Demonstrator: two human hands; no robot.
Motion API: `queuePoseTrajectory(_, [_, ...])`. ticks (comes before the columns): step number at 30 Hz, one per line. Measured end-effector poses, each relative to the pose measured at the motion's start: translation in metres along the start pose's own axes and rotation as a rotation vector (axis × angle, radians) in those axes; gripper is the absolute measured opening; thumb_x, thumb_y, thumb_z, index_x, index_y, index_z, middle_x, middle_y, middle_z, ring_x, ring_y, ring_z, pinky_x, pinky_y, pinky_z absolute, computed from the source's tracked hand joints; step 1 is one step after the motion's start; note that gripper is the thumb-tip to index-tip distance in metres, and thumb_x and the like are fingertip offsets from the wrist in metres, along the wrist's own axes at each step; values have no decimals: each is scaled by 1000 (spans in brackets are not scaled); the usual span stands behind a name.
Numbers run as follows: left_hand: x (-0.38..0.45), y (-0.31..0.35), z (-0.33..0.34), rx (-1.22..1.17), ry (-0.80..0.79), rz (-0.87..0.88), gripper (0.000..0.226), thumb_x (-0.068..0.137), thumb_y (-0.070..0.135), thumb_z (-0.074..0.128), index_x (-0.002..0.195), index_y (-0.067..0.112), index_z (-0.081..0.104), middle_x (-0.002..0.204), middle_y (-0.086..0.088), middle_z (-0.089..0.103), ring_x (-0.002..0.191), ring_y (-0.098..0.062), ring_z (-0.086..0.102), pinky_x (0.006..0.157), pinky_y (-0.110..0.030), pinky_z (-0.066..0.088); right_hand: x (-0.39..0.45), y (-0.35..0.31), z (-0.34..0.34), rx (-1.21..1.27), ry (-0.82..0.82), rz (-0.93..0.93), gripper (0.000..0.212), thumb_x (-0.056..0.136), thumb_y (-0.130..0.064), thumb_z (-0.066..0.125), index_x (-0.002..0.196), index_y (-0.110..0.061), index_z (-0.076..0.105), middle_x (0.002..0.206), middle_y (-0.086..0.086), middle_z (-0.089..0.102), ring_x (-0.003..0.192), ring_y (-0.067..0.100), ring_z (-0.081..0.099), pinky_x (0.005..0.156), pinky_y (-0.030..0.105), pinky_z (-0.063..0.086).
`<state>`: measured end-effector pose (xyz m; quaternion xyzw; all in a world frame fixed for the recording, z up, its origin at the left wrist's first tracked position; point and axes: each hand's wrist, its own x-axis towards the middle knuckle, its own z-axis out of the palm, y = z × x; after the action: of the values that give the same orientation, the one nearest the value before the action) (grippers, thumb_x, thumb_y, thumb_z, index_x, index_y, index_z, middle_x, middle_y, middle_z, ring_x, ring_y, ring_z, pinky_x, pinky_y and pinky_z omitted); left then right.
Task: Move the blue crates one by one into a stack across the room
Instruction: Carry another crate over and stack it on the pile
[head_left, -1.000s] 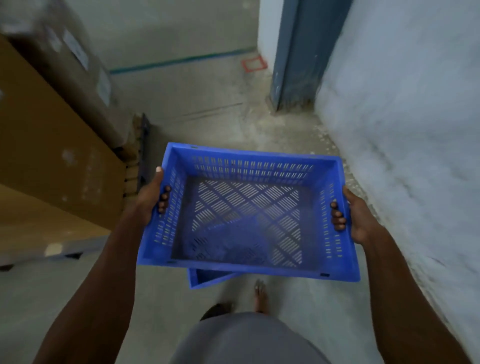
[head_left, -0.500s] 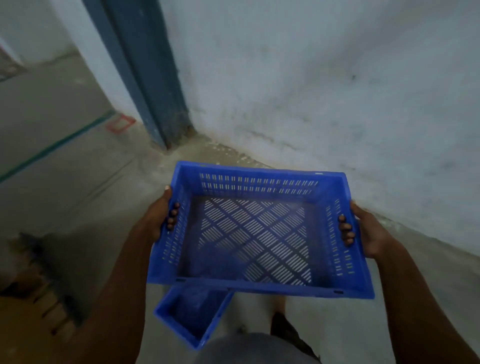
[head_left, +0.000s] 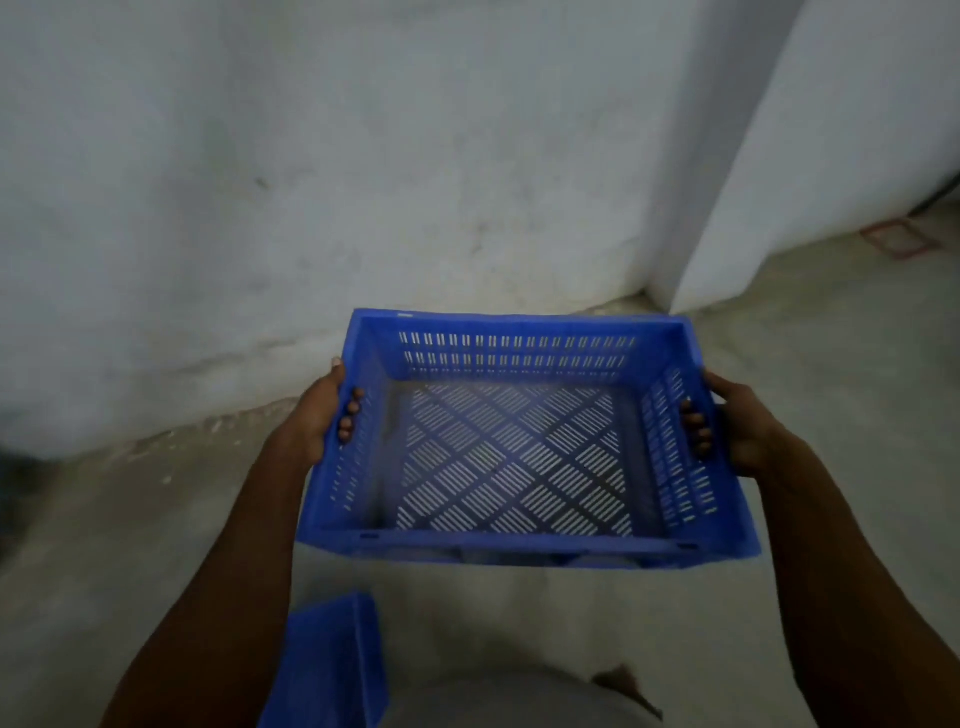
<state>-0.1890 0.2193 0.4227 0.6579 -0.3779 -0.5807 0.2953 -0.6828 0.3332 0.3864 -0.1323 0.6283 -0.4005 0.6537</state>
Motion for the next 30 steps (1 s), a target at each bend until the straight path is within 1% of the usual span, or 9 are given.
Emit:
queuePoseTrajectory(5, [7,44,178,145,-204,65,62,98,71,31,78,16,51,60,2,40,42,-11,30,37,-22,29,-56,10,-150,170,233,-76,55,92,-68,44,74,-16,49,61,-2,39,43,12,31,37,23,28])
queuePoseTrajectory(9, [0,67,324,236,-356,100,62,100,69,31,81,14,53,63,1,41,41,-11,31,37,-21,30,-102,17,-261,220,456,-100,57,94,-68,40,75,-15,49,60,-2,40,44,12,31,37,24,28])
queuePoseTrajectory(13, [-14,85,458,328,-472,130,61,101,67,29,84,14,54,64,0,41,42,-12,32,38,-21,30,-142,24,-356,285,628,-119,56,94,-69,38,76,-17,48,61,-1,41,43,13,33,36,24,31])
queuePoseTrajectory(17, [-30,101,585,443,-592,169,60,102,66,27,86,14,53,63,0,42,44,-13,33,41,-22,30,-173,34,-436,365,747,-125,58,95,-69,33,73,-17,46,58,2,40,42,16,35,36,24,32])
queuePoseTrajectory(20, [-35,111,685,530,-677,172,59,103,64,26,85,15,52,63,0,41,43,-12,31,38,-20,28,-186,37,-492,406,845,-103,62,96,-71,29,72,-16,45,57,3,40,42,17,34,37,25,31])
queuePoseTrajectory(24, [-34,124,815,620,-792,187,64,100,69,23,86,14,53,62,0,42,42,-13,32,37,-20,29,-192,37,-571,488,919,-82,65,95,-74,27,73,-15,45,58,3,40,44,18,35,40,26,31])
queuePoseTrajectory(27, [-43,137,916,682,-870,191,63,100,69,23,86,15,52,62,0,42,40,-12,32,36,-18,27,-200,33,-628,562,971,-91,66,94,-75,27,74,-15,45,56,4,39,39,18,35,37,24,31])
queuePoseTrajectory(30, [-59,153,1016,743,-972,216,62,100,69,24,86,15,51,61,0,41,38,-11,33,36,-18,28,-213,28,-682,630,1028,-119,66,94,-74,27,75,-14,45,57,4,38,39,17,33,36,24,31])
